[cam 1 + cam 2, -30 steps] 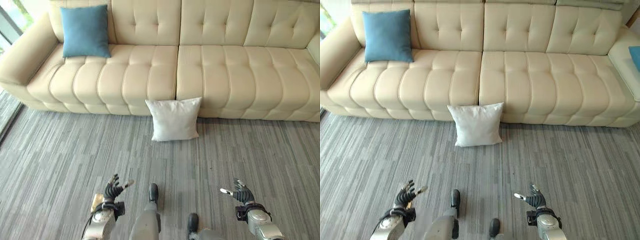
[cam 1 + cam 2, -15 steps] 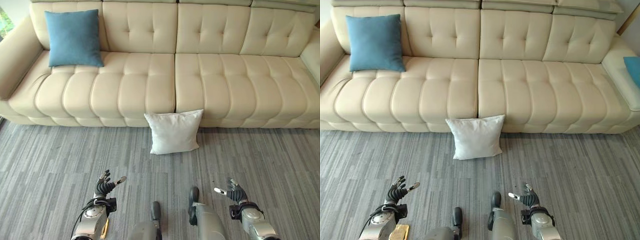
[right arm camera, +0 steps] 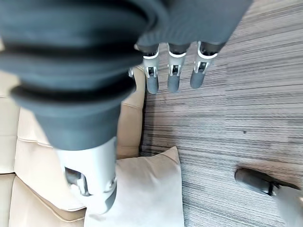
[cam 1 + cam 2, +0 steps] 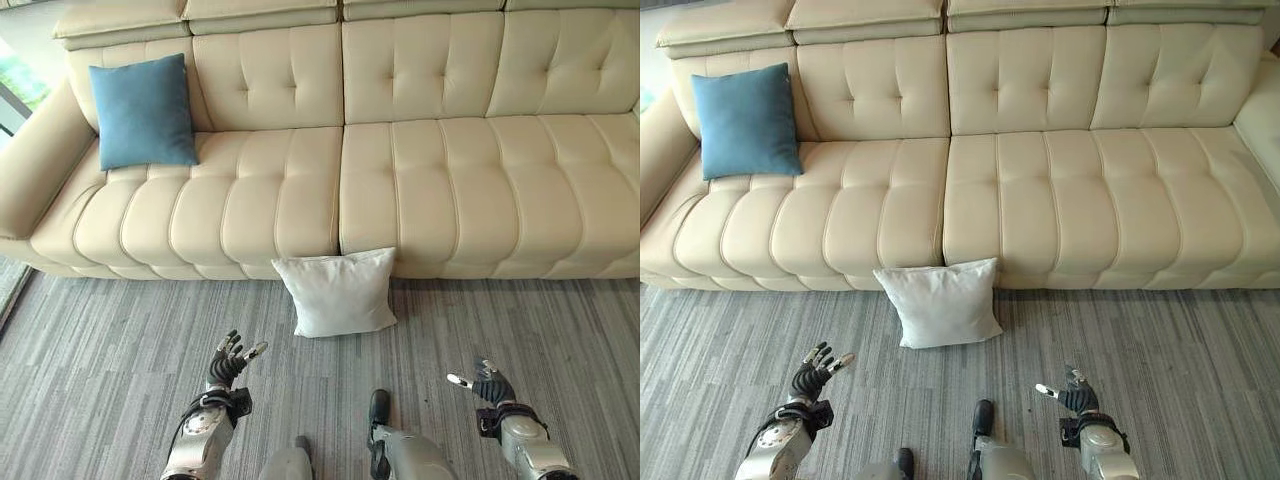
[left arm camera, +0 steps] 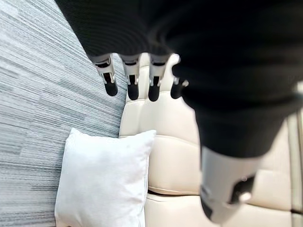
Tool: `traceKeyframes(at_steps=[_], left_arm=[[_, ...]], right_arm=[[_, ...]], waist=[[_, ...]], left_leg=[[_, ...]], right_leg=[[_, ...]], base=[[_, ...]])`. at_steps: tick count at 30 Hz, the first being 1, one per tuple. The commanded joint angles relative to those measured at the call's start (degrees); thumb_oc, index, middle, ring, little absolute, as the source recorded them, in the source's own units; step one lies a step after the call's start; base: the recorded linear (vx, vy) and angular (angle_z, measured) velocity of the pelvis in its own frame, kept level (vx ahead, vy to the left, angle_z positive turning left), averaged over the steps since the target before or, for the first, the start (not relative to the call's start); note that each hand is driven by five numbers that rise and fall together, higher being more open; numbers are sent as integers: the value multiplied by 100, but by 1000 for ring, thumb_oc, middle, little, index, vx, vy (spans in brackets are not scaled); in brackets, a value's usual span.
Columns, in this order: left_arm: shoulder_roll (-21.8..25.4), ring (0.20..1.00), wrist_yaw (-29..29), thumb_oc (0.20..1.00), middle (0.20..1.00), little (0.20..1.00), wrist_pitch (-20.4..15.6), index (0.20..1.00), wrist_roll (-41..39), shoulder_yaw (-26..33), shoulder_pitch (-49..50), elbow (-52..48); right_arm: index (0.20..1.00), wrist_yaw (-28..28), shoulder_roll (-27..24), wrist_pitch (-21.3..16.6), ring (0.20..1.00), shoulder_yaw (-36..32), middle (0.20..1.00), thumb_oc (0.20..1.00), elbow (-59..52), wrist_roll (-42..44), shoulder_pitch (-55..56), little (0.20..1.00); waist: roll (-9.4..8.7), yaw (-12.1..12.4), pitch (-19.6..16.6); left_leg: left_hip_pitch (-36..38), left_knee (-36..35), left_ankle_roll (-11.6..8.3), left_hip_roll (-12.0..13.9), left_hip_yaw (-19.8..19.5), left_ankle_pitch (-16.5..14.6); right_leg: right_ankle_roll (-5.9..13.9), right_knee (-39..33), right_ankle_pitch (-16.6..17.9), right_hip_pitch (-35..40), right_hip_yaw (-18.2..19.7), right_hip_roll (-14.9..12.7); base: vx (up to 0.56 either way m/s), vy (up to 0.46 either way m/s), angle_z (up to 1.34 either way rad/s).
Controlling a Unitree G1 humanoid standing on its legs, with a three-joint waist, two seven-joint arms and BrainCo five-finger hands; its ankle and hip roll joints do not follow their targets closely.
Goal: Pick up all the scattered cushions and arrange them neatly on the sofa.
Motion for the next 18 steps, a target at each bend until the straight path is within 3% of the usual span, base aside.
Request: traceKeyframes(at_steps=[1, 2, 9, 15, 16, 18], left_arm=[[128, 1000, -12, 1000, 1000, 1000, -151, 1000, 23, 78, -62, -95], [134, 1000, 10, 1000, 1000, 1000, -129, 1000, 50, 74, -55, -44], [185, 1000, 20, 1000, 1000, 1000, -110, 1000, 126, 116, 81, -27], [331, 1000, -45, 1000, 1000, 1000, -51, 1000, 281, 183, 159, 148], [421, 1000, -17, 1000, 1000, 1000, -34, 1000, 297, 187, 118, 187], [463, 1000, -11, 1000, 1000, 1000, -43, 1000, 322, 174, 90, 203]], right_arm=[[1000, -20, -121, -192, 1000, -53, 1000, 1000, -179, 99, 58, 1000], [1000, -48, -130, -193, 1000, -36, 1000, 1000, -185, 92, 73, 1000], [1000, -15, -82, -104, 1000, -11, 1000, 1000, -166, -63, 166, 1000], [1000, 93, 77, -56, 1000, 19, 1000, 1000, -120, -173, 227, 1000], [1000, 100, 130, -32, 1000, 83, 1000, 1000, -55, -193, 179, 1000], [1000, 86, 147, -34, 1000, 93, 1000, 1000, -39, -190, 160, 1000]], waist=[[44, 105, 72], [64, 178, 72], [87, 327, -24], [-148, 394, -231], [-207, 356, -128], [-188, 342, -109]], left_leg=[[-408, 255, 113, -13, 11, 215], [-661, -26, 68, 60, 23, 538], [-841, -446, 43, 160, 253, 831], [-659, -204, 338, -59, 297, 542], [-482, -189, 494, -165, 338, 384], [-468, -177, 532, -159, 351, 343]], right_leg=[[515, 705, -1284, 313, 90, -289], [533, 618, -1366, 510, 113, -240], [643, 635, -1606, 981, 353, -251], [898, 1455, -1546, 755, 559, -567], [1053, 2235, -1219, 357, 658, -670], [1096, 2511, -1067, 155, 717, -662]], base=[[330, 66, -14], [193, 45, -14], [255, 152, -19], [233, 237, -25], [56, 126, 0], [60, 136, 1]])
